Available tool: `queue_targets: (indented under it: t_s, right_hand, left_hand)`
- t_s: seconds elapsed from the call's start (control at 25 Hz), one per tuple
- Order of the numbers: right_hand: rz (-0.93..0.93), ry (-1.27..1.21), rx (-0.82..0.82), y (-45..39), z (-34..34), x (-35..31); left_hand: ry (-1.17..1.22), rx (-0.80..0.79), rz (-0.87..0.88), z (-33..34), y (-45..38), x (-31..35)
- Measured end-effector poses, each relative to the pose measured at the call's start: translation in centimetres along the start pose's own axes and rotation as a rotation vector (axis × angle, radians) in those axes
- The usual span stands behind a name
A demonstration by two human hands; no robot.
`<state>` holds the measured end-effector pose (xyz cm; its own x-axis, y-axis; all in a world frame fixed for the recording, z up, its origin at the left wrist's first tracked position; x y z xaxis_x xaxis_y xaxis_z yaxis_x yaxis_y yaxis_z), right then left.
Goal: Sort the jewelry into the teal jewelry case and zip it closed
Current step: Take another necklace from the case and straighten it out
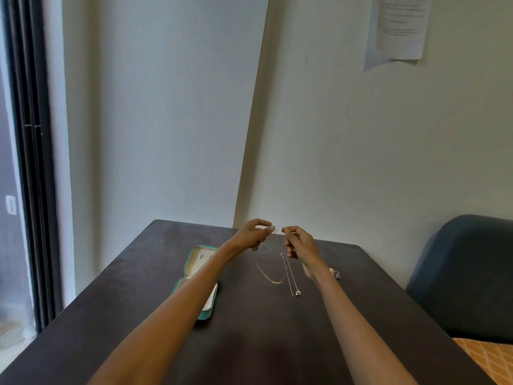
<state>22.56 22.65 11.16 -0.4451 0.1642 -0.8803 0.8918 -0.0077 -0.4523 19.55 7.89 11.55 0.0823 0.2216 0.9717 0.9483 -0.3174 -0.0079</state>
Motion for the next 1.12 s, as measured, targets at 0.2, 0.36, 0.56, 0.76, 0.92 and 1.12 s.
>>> queue_targets:
  t_s: [0.2,0.36,0.56,0.76,0.92,1.12]
  right_hand:
    - [0.077,-0.114,-0.046,0.6,1.4,2.4]
    - [0.192,-0.083,-0.041,0.3,1.6,5.7]
    - [0.353,0.145,0.006,-2.1,1.5,11.4]
    - [0.413,0.25,0.074,-5.6,2.1,16.4]
    - [0.332,0.486,0.055,-9.8,1.9,18.5]
    - [0.293,0.691,-0.074,-12.3,2.5,20.6]
  left_hand:
    - [-0.175,-0.032,0.051,0.6,-0.5,-1.4]
    - [-0.115,0.009,-0.111,1.1,-2.4,-4.6]
    - [-0.18,0.152,-0.264,1.7,-7.3,-9.7]
    - [-0.462,0.353,-0.258,2.1,-12.0,-12.6]
    - [-0.643,0.463,-0.272,1.9,-15.0,-13.8]
    - [-0.727,0.549,-0.205,2.0,-16.8,-14.9]
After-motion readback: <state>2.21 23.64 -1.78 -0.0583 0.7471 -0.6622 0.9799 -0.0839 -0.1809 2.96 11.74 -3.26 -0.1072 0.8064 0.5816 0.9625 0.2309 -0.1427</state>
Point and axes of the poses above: each hand's wrist, its own y-axis away from the middle knuckle, its own z-axis out of the palm, x = y × z, the point moved 6 cm from there along -y, towards the middle knuckle, and after that the axes turned 13 degrees about -z, right-handed, at the moved point
